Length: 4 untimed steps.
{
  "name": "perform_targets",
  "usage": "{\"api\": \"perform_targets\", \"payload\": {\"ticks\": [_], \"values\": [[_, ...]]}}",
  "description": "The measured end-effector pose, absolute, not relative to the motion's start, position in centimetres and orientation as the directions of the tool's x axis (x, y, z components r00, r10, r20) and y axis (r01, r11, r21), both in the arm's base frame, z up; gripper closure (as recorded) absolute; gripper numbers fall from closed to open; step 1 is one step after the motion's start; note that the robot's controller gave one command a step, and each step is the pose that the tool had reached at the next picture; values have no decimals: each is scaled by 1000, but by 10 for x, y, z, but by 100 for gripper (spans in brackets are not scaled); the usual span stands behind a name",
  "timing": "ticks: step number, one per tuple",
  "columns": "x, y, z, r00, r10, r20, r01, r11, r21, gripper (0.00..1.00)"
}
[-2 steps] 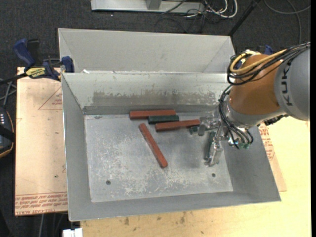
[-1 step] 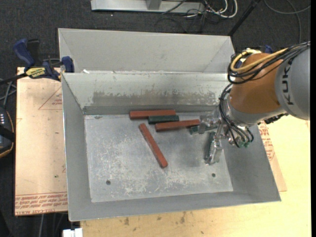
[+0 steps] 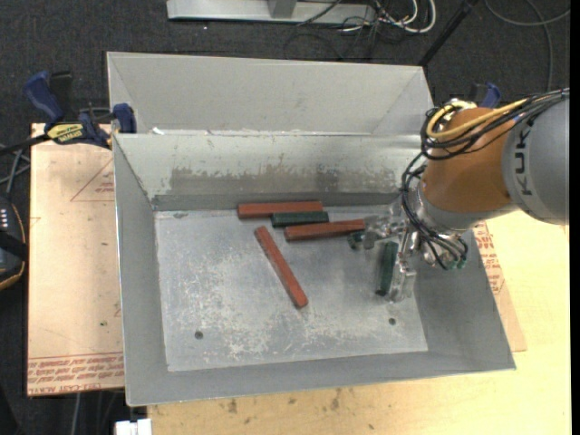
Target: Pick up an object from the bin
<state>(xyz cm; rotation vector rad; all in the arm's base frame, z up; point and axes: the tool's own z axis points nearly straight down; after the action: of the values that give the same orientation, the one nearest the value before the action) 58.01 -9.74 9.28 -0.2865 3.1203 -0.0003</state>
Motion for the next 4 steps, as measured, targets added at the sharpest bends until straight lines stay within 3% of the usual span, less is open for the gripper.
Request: {"api": "perform_targets", "payload": {"ticks": [1,2,3,4], "values": [[644,-82,74,-971,-238,-1,-238,971,-1,0],[617,-106,72,-860,-510,-9,-510,860,-3,0],[606,-114,70,-850,-526,-2,-526,850,1,0],[618,-105,73,-861,-508,-4,-508,861,0,100]]}}
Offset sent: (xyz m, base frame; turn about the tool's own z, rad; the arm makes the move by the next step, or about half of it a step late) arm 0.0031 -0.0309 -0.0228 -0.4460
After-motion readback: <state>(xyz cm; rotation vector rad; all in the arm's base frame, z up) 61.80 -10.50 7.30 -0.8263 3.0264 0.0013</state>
